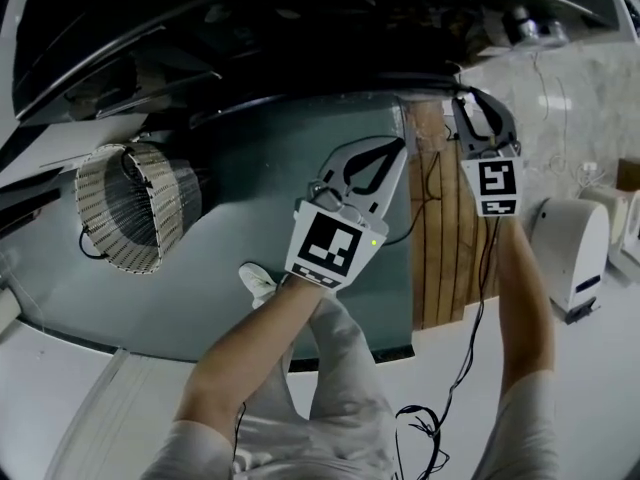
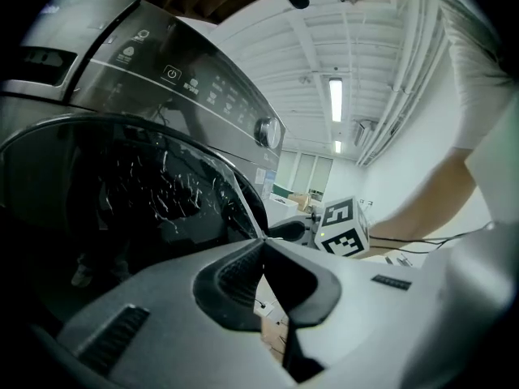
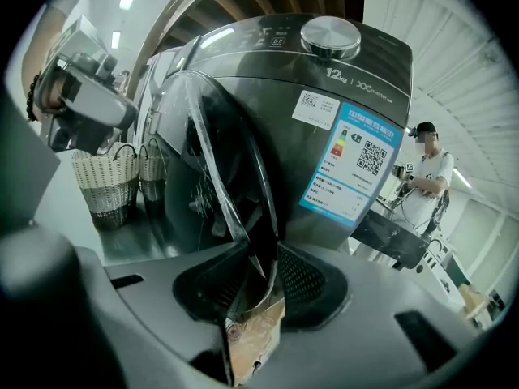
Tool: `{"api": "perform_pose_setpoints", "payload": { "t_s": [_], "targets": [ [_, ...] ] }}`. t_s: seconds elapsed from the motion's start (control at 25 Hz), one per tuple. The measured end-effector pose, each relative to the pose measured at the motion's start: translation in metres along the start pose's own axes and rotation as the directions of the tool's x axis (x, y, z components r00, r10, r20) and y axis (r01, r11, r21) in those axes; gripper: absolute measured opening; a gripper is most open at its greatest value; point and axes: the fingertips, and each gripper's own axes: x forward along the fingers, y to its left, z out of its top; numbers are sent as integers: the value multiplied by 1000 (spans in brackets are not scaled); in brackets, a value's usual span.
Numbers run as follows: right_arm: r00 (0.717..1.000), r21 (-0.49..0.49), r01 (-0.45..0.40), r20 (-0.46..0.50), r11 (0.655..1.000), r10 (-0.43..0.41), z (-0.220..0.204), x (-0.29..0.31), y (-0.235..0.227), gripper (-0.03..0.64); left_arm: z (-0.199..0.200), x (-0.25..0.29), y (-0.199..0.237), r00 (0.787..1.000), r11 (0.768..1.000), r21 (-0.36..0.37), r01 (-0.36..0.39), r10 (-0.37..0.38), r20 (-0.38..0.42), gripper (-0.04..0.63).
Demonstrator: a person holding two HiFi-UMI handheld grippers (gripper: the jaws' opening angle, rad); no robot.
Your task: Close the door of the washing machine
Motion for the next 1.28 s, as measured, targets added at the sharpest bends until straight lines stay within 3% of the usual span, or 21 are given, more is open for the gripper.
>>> {"api": "perform_pose_setpoints", "payload": {
  "t_s": [0.44,0.68,1.0,1.16,1.28],
  "targets": [
    [999,29,28,-31,999,-27,3,7,-5,109,6,7,-4,1000,999,-32,-1,2,30,3],
    [996,83,86,-3,993,-86,1,7,-9,106,11,2,-10,999,1000,3,16,-16,31,3],
    [995,82,95,-9,992,-94,-1,7,-9,104,11,-16,6,999,999,-7,-32,32,31,3],
    [986,106,169,-22,980,-168,-5,-6,-8,80,12,-29,7,999,999,7,-42,42,30,3],
    [976,176,216,0,960,-219,-6,-33,9,44,14,-48,11,998,999,15,-47,46,39,3]
  ]
}}
